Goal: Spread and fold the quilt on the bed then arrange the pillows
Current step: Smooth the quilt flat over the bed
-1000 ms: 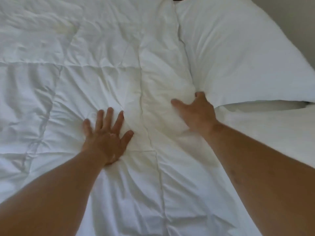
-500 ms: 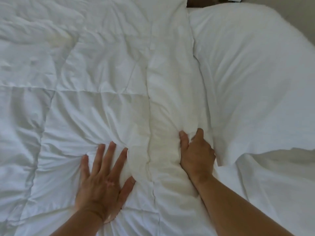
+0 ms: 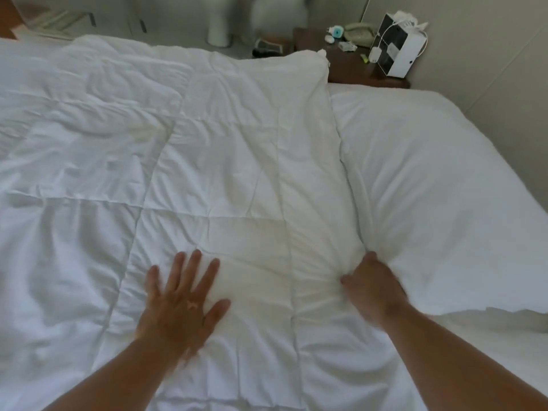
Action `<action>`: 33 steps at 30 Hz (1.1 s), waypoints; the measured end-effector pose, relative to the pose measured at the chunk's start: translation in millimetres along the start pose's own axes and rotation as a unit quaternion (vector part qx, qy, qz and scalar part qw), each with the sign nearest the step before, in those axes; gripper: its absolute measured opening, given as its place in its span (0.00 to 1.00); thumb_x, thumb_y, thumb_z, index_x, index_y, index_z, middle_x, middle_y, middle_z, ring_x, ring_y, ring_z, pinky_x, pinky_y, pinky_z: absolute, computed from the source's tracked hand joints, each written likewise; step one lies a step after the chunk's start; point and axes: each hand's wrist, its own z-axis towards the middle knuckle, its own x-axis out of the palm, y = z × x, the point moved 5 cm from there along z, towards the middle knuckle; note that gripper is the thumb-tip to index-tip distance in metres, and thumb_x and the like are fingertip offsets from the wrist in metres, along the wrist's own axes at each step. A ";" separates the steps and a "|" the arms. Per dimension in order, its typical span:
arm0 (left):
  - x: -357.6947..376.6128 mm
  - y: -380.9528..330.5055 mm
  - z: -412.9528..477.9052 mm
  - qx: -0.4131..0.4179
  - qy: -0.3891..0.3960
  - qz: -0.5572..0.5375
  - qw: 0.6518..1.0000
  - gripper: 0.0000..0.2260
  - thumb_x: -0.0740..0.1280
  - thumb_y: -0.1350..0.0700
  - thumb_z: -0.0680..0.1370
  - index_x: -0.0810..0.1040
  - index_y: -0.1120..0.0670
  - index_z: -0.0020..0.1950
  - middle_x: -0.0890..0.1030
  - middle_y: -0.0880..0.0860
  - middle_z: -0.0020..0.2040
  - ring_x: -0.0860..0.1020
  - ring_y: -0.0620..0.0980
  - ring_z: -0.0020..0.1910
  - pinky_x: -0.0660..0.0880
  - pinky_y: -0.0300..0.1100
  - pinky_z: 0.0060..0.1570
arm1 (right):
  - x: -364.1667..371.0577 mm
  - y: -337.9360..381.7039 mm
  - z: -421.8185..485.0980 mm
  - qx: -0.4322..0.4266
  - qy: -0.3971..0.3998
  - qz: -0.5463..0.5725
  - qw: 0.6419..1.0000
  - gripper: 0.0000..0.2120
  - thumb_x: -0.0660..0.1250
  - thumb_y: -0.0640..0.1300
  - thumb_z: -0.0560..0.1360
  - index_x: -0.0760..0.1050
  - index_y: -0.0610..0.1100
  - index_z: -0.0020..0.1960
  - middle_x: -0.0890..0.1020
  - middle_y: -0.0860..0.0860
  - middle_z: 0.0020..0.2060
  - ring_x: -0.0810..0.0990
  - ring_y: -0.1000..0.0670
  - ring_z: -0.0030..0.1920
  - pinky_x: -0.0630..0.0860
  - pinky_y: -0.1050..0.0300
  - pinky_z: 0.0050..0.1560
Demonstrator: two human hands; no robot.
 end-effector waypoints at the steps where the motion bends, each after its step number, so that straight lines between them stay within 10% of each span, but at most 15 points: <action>1: 10.2 -1.7 1.1 -0.002 0.001 -0.003 1.000 0.34 0.46 0.32 0.79 0.58 0.48 0.80 0.58 0.56 0.80 0.58 0.60 0.78 0.55 0.69 0.70 | -16.5 25.3 8.6 -0.042 -0.077 -0.041 0.995 0.30 0.66 0.48 0.75 0.61 0.40 0.72 0.72 0.40 0.68 0.72 0.39 0.67 0.73 0.46 0.65; 3: 21.8 -3.8 7.0 0.006 -0.018 -0.004 1.000 0.34 0.48 0.32 0.79 0.58 0.48 0.80 0.57 0.56 0.80 0.56 0.59 0.79 0.55 0.68 0.72 | -47.7 90.1 20.8 -0.170 -0.207 -0.068 0.961 0.37 0.67 0.52 0.74 0.55 0.46 0.78 0.61 0.43 0.77 0.61 0.41 0.76 0.65 0.45 0.73; 7: 30.8 1.2 19.9 0.024 -0.047 -0.019 0.998 0.34 0.49 0.32 0.78 0.57 0.47 0.80 0.55 0.55 0.81 0.54 0.58 0.80 0.55 0.67 0.72 | -9.7 178.7 64.9 -0.319 -0.088 -0.115 0.937 0.38 0.55 0.66 0.79 0.44 0.55 0.82 0.43 0.51 0.82 0.41 0.46 0.81 0.45 0.37 0.79; 16: 40.3 11.5 34.0 0.028 -0.062 -0.019 0.998 0.34 0.46 0.31 0.78 0.56 0.46 0.80 0.54 0.53 0.81 0.53 0.56 0.80 0.53 0.66 0.73 | 47.5 133.9 102.3 -0.116 0.017 -0.086 0.989 0.41 0.40 0.73 0.76 0.38 0.52 0.82 0.40 0.52 0.82 0.39 0.50 0.81 0.40 0.35 0.78; 24: 28.2 11.2 32.5 0.001 -0.074 -0.035 0.997 0.34 0.36 0.28 0.75 0.35 0.40 0.78 0.38 0.47 0.81 0.36 0.51 0.79 0.39 0.61 0.76 | 117.9 8.8 -152.7 -0.286 -0.026 -0.092 0.953 0.38 0.51 0.71 0.77 0.61 0.50 0.80 0.60 0.49 0.80 0.61 0.44 0.79 0.60 0.35 0.74; 33: 27.9 8.0 -11.9 0.031 0.025 -0.044 0.998 0.34 0.36 0.29 0.76 0.34 0.41 0.79 0.34 0.49 0.80 0.36 0.51 0.79 0.38 0.60 0.76 | 124.0 -21.2 -132.1 -0.258 -0.011 -0.116 0.959 0.40 0.35 0.75 0.74 0.41 0.57 0.81 0.45 0.54 0.82 0.43 0.52 0.81 0.43 0.44 0.80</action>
